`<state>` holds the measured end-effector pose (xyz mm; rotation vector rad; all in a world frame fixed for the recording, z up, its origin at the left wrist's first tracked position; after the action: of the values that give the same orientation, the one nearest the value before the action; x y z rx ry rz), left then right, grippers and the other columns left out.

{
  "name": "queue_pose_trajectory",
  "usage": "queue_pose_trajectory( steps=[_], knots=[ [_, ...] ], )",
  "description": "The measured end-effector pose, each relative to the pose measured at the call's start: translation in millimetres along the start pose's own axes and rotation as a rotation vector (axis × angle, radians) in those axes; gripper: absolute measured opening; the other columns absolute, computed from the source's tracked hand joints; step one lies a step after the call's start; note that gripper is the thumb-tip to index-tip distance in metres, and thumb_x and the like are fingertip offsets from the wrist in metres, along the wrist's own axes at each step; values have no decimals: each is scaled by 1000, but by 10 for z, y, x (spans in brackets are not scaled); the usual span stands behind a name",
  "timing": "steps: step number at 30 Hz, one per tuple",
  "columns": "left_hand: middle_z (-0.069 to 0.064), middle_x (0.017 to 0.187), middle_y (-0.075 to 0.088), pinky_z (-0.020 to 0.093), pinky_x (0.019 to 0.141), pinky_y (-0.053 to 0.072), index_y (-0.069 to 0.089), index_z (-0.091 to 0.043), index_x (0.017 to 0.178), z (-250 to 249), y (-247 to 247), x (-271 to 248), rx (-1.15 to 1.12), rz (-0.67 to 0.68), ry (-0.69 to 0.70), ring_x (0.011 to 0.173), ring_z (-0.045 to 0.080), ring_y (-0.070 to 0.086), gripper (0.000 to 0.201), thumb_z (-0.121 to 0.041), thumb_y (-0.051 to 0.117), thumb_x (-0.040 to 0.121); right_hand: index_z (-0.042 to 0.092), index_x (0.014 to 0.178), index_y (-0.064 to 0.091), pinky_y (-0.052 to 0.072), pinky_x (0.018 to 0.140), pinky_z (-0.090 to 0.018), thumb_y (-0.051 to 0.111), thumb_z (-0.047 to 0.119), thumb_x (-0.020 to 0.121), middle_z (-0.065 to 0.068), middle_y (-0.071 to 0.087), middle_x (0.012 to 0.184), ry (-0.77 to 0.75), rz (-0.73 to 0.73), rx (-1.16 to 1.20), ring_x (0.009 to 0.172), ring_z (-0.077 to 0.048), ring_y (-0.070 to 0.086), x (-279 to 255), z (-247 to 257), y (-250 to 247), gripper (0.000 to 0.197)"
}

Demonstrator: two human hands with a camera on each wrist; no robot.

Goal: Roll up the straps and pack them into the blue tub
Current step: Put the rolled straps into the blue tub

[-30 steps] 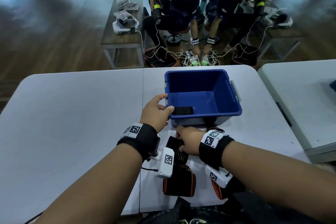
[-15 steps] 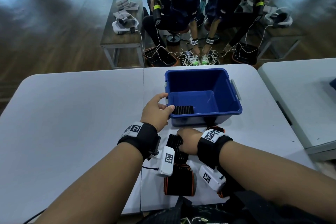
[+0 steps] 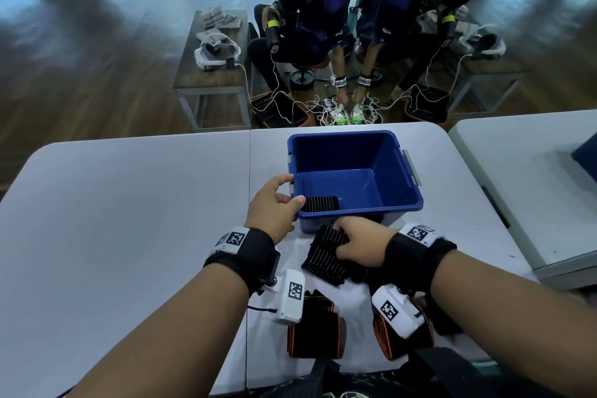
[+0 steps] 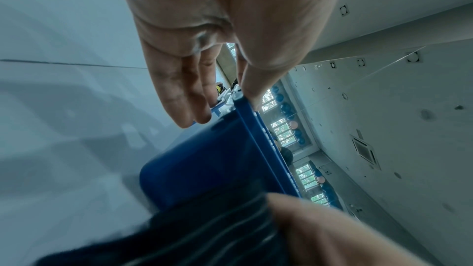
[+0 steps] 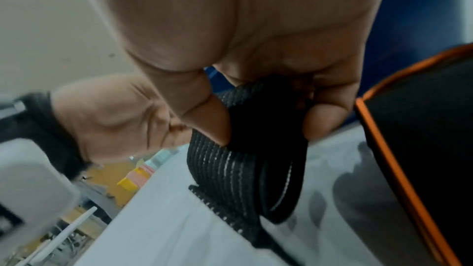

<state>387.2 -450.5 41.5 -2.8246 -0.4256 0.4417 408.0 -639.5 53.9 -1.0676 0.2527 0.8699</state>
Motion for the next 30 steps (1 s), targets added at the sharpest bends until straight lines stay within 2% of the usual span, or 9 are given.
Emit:
queue_pose_trajectory(
  steps=[5, 11, 17, 20, 24, 30],
  knots=[
    [7, 94, 70, 40, 71, 64, 54, -38, 132, 7, 12, 5, -14, 8, 5, 86, 24, 72, 42, -25, 67, 95, 23, 93, 58, 56, 70, -34, 66, 24, 84, 2, 68, 90, -33, 49, -58, 81, -16, 67, -255, 23, -380, 12],
    [6, 89, 69, 36, 64, 62, 57, -38, 129, 33, 19, 10, -39, 7, 4, 77, 23, 71, 40, -24, 68, 94, 14, 94, 59, 56, 71, -43, 70, 15, 82, -6, 67, 86, -103, -60, 38, 77, -26, 67, -381, 140, -1018, 16],
    [7, 90, 69, 39, 67, 64, 57, -40, 127, 29, 16, -3, -37, 11, 3, 81, 25, 72, 39, -25, 69, 94, 14, 96, 61, 49, 60, -27, 70, 14, 86, -2, 69, 85, -109, -216, -16, 68, -14, 64, -190, 361, -1678, 13],
    [6, 90, 69, 35, 65, 63, 56, -40, 128, 21, 11, -14, -32, 15, 9, 80, 23, 71, 39, -25, 68, 94, 11, 97, 63, 49, 61, -30, 71, 16, 84, -3, 67, 86, -88, -297, -113, 76, -20, 63, 16, 486, -1883, 16],
    [6, 94, 69, 34, 65, 63, 56, -44, 128, 29, 8, -31, -37, 9, 15, 80, 22, 72, 40, -28, 69, 94, 5, 103, 65, 57, 82, -42, 72, 21, 80, -11, 69, 97, -37, -416, -264, 91, -28, 64, 355, 609, -1927, 30],
    [1, 98, 68, 37, 70, 64, 55, -49, 127, 69, 16, -50, -53, 0, 16, 82, 20, 72, 40, -30, 67, 94, 11, 96, 64, 59, 74, -39, 75, 26, 72, -10, 70, 91, 11, -218, -523, 82, -29, 66, 1016, 620, -1443, 30]
  ],
)
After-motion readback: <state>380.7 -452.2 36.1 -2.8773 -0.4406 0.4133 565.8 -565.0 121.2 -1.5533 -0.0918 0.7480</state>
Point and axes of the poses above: each hand's wrist, its own x-axis towards the middle knuckle, its own y-axis out of the palm, z = x × y, the point moved 4 cm from there along x, towards the middle knuckle
